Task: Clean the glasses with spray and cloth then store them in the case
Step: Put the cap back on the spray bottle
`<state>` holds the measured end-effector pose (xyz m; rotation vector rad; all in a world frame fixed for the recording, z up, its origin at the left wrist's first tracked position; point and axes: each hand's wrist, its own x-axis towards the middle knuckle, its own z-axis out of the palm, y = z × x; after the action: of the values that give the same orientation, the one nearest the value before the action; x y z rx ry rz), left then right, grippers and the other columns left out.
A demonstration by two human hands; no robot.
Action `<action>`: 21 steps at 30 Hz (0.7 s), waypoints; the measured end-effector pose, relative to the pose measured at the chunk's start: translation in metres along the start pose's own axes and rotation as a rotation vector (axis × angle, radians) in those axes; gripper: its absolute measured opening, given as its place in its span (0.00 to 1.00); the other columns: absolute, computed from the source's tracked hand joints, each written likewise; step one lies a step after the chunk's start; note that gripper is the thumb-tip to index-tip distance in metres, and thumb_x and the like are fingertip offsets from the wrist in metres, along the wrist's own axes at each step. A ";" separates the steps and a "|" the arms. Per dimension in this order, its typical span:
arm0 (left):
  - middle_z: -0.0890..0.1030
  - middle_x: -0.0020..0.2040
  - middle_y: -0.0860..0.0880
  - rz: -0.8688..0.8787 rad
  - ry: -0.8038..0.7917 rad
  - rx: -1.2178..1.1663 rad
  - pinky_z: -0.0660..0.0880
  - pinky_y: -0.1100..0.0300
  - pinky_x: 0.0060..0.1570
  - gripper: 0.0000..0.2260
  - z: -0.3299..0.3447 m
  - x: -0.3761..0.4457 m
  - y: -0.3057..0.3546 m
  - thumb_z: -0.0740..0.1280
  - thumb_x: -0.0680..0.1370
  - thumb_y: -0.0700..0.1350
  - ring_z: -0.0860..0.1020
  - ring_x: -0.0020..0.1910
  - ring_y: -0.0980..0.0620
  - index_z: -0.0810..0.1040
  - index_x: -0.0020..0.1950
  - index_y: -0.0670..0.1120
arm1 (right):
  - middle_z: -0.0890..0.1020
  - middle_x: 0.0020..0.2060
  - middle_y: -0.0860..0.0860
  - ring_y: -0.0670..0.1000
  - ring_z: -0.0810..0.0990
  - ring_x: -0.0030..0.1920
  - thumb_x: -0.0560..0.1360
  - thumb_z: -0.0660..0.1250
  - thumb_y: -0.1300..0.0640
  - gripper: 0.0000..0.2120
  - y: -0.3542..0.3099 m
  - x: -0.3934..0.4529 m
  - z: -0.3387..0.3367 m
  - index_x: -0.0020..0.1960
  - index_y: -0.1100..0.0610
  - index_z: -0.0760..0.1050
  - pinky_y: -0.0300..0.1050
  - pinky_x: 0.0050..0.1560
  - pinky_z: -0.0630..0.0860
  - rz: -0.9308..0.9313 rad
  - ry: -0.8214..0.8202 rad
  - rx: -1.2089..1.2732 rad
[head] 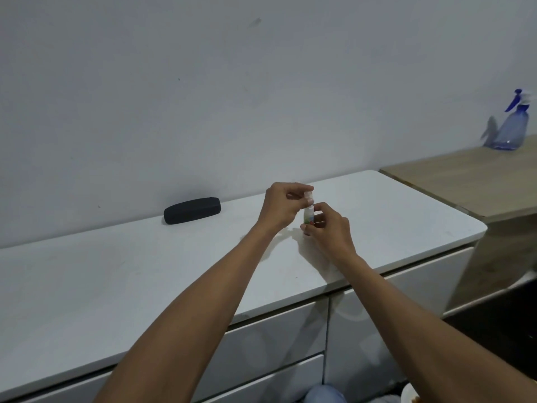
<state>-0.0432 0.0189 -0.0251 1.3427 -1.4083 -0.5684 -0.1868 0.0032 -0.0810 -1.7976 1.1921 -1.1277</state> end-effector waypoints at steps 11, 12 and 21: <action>0.85 0.45 0.45 0.028 -0.040 0.038 0.81 0.58 0.52 0.18 -0.001 -0.008 -0.002 0.76 0.72 0.36 0.85 0.46 0.48 0.82 0.61 0.45 | 0.86 0.44 0.51 0.51 0.86 0.47 0.73 0.76 0.58 0.14 0.002 0.000 0.002 0.57 0.52 0.79 0.51 0.53 0.81 0.007 0.003 -0.002; 0.85 0.44 0.47 0.016 -0.052 0.033 0.81 0.57 0.52 0.21 -0.003 -0.009 -0.003 0.77 0.72 0.36 0.85 0.45 0.49 0.80 0.64 0.46 | 0.86 0.45 0.51 0.51 0.86 0.47 0.74 0.76 0.58 0.13 0.001 0.000 0.002 0.57 0.52 0.79 0.51 0.53 0.82 0.008 0.000 -0.014; 0.80 0.64 0.47 -0.224 0.092 0.473 0.73 0.56 0.62 0.23 -0.091 -0.042 -0.051 0.73 0.76 0.55 0.78 0.63 0.49 0.77 0.69 0.49 | 0.86 0.39 0.48 0.46 0.84 0.42 0.73 0.74 0.60 0.10 -0.030 0.015 0.032 0.53 0.53 0.78 0.40 0.38 0.72 -0.021 -0.043 -0.043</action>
<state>0.0506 0.0725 -0.0549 1.8955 -1.3750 -0.3193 -0.1445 0.0022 -0.0623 -1.8610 1.1833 -1.0772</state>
